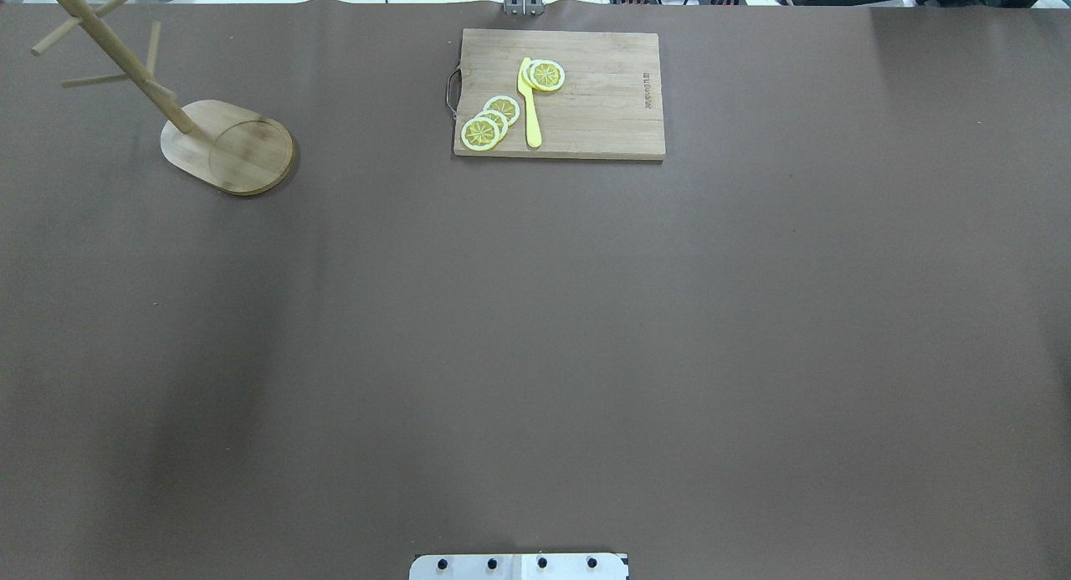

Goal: Hang cup on storage rack
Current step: 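Carry the blue HOME mug with the right gripper toward the table center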

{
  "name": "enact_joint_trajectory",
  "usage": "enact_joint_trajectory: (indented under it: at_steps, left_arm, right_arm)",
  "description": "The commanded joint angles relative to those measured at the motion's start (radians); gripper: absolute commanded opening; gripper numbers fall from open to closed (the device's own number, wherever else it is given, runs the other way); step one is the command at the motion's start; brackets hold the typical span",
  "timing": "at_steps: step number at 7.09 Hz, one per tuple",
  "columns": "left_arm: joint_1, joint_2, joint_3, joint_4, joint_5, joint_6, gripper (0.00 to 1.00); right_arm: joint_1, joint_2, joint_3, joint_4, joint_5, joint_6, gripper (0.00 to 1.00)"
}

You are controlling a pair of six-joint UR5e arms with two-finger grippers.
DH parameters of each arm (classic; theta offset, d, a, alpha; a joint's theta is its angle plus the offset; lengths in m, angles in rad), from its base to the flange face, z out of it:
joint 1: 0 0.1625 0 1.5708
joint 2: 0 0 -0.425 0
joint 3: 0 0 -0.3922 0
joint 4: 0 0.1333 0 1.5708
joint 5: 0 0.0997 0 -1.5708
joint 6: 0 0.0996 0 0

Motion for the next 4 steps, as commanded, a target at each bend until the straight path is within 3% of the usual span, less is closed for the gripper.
enact_joint_trajectory:
  at_steps: [1,4]
  left_arm:
    - [0.0,0.0,0.005,0.0,-0.001,0.0,0.98]
    - [0.0,0.0,0.011,0.002,-0.001,0.0,0.98]
  right_arm:
    - [-0.001,0.005,-0.131,0.242,0.003,0.136,1.0]
    - [-0.006,0.008,-0.131,0.241,0.014,0.135,1.0]
